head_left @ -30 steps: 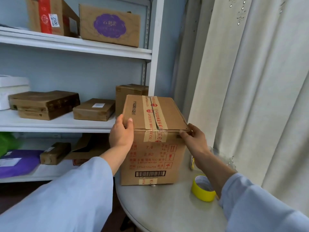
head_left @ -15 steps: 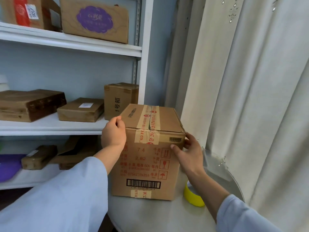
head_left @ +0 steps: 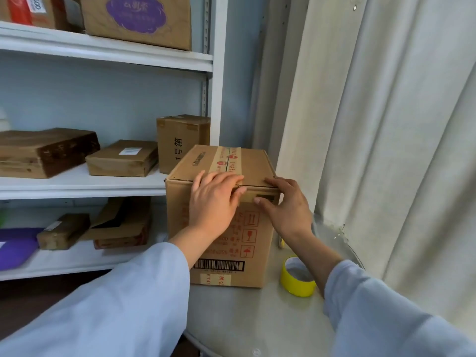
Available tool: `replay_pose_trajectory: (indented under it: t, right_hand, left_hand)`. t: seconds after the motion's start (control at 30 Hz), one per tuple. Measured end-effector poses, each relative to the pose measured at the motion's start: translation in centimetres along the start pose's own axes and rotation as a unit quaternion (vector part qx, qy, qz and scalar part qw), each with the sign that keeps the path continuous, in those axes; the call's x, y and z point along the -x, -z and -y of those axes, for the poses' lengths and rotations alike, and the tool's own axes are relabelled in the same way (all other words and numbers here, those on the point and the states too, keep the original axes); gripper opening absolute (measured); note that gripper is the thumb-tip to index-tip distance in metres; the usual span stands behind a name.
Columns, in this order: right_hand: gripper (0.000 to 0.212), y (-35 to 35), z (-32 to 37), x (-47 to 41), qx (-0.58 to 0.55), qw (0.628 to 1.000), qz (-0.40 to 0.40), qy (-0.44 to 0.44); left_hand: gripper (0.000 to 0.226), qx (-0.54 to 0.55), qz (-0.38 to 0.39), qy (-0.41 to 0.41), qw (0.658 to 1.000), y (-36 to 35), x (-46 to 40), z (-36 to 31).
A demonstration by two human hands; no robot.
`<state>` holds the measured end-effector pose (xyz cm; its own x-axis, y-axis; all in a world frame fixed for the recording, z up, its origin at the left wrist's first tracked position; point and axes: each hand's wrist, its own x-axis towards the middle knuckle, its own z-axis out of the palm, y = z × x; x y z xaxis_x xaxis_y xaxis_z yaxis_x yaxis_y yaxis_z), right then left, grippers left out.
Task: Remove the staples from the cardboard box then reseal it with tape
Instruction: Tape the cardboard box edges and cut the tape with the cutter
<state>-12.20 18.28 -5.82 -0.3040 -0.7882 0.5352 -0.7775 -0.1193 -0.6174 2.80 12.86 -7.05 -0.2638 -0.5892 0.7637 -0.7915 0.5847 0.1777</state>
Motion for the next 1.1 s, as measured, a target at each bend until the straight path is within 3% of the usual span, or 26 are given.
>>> replay_pose_trajectory:
  t: [0.17,0.33,0.43,0.53,0.63,0.77,0.9,0.97,1.1]
  right_hand:
    - [0.050,1.2,-0.7,-1.6,-0.062,0.997,0.021,-0.031]
    - [0.046,3.8,-4.5,-1.3,-0.039,0.991,0.040,-0.124]
    - [0.041,4.7,-7.8,0.2,-0.003,0.983,0.060,-0.175]
    - [0.041,5.1,-11.2,1.4,0.032,0.970,0.092,-0.222]
    - [0.041,4.3,-15.1,2.4,0.073,0.942,0.178,-0.276]
    - [0.053,3.0,-17.8,4.2,0.114,0.900,0.272,-0.322]
    - [0.073,1.7,-20.2,5.1,0.182,0.875,0.321,-0.312]
    - [0.071,1.4,-21.0,4.8,0.201,0.882,0.304,-0.300]
    - [0.049,1.0,-21.7,4.5,0.171,0.890,0.301,-0.296]
  left_hand:
    - [0.034,0.007,0.023,0.008,1.000,1.4,-1.0,-0.9]
    - [0.043,0.021,-0.023,-0.142,0.989,0.1,0.6,-5.5]
    - [0.040,0.080,0.093,-0.158,0.980,-2.0,1.9,-8.0]
    - [0.037,0.107,0.240,-0.106,0.959,-5.6,3.1,-9.5]
    - [0.037,0.131,0.319,-0.065,0.936,-9.1,4.2,-10.7]
    - [0.042,0.124,0.392,-0.053,0.910,-11.6,5.2,-11.7]
    - [0.066,0.080,0.458,-0.074,0.882,-14.8,5.3,-13.4]
    - [0.074,0.039,0.497,-0.093,0.862,-16.0,5.2,-14.3]
    - [0.053,-0.028,0.503,-0.105,0.858,-17.9,5.5,-15.3]
